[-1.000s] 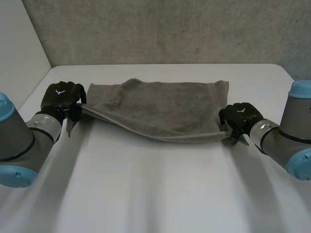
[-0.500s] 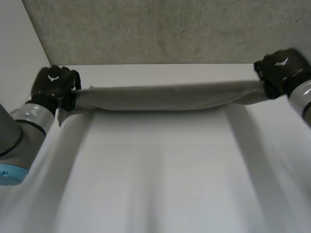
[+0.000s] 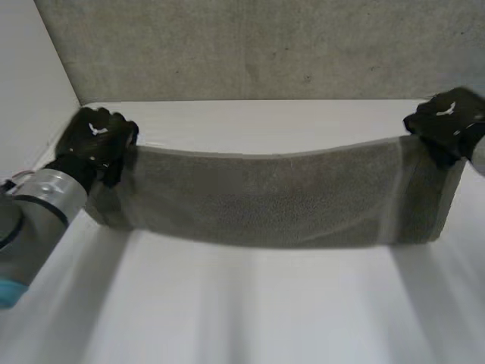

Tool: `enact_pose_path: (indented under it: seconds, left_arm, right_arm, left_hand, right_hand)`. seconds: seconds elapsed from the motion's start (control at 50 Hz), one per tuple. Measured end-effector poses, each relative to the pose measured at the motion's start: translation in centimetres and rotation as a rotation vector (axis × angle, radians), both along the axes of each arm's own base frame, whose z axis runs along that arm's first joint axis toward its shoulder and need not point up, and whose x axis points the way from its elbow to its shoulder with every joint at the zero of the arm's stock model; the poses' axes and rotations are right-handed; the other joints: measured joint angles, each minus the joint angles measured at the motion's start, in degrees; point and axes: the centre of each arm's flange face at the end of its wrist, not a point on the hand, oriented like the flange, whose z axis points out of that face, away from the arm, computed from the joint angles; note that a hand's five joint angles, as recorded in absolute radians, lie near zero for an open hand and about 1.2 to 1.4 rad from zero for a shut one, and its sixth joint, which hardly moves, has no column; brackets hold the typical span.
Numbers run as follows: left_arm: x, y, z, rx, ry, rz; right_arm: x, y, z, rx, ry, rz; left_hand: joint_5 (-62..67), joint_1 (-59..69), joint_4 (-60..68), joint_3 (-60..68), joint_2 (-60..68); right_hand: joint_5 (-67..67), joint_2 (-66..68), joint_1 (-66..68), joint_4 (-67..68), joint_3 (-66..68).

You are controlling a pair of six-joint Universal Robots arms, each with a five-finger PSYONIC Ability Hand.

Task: Fold the towel.

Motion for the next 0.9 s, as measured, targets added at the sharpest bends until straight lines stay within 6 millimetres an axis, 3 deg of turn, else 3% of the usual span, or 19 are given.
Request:
enact_pose_path:
  seconds: [0.24,0.36,0.42,0.48,0.54,0.62,0.68,0.9]
  left_arm:
    - [-4.0,-6.2,-5.8,0.042,-0.082,-0.051]
    - [-5.1,-8.1,-7.5,0.038,-0.083,-0.055]
    - [-5.5,-9.2,-8.7,0.037,-0.087,-0.034]
    - [-5.6,-9.9,-9.4,0.039,-0.094,-0.006]
    - [-5.5,-10.1,-9.6,0.038,-0.101,0.015]
    - [-5.5,-9.9,-9.3,0.031,-0.111,0.051]
    - [-5.5,-9.6,-8.3,0.022,-0.106,0.061]
    - [-4.7,-7.6,-4.0,0.011,-0.009,0.066]
  right_arm:
    - [1.1,-5.9,-7.6,0.119,0.059,-0.032]
    - [1.7,-7.6,-9.6,0.1,0.076,-0.062]
    - [1.9,-8.6,-10.6,0.066,0.08,-0.081]
    - [1.9,-9.1,-11.1,0.042,0.08,-0.094]
    - [1.9,-9.3,-11.2,0.031,0.077,-0.101]
    - [1.8,-9.1,-10.9,0.02,0.066,-0.11]
    - [1.7,-8.6,-9.8,0.004,0.038,-0.115]
    - [1.2,-4.7,-5.3,-0.028,-0.142,-0.09]
  left_hand:
    - [0.0,0.0,0.0,0.07,0.0]
    - [0.0,0.0,0.0,0.09,0.0]
    - [-0.29,0.0,-0.2,-0.9,-0.16]
    - [-13.3,-11.74,-13.67,-14.47,-13.17]
    - [-27.27,-25.05,-27.69,-27.89,-26.62]
    - [-66.95,-64.8,-67.33,-67.76,-65.19]
    - [-74.48,-69.96,-72.49,-74.3,-72.14]
    - [-75.14,-70.11,-72.49,-74.7,-72.31]
  right_hand:
    - [0.02,0.0,0.0,0.0,0.05]
    - [-1.3,-1.69,-1.7,-1.19,-1.11]
    - [-30.81,-29.79,-30.52,-29.2,-29.27]
    - [-61.66,-58.91,-59.07,-58.72,-58.8]
    - [-64.41,-62.3,-62.93,-62.51,-62.83]
    - [-64.41,-62.3,-63.16,-62.51,-62.87]
    - [-64.41,-62.3,-63.36,-62.51,-62.87]
    - [-64.41,-62.3,-63.37,-62.51,-62.87]
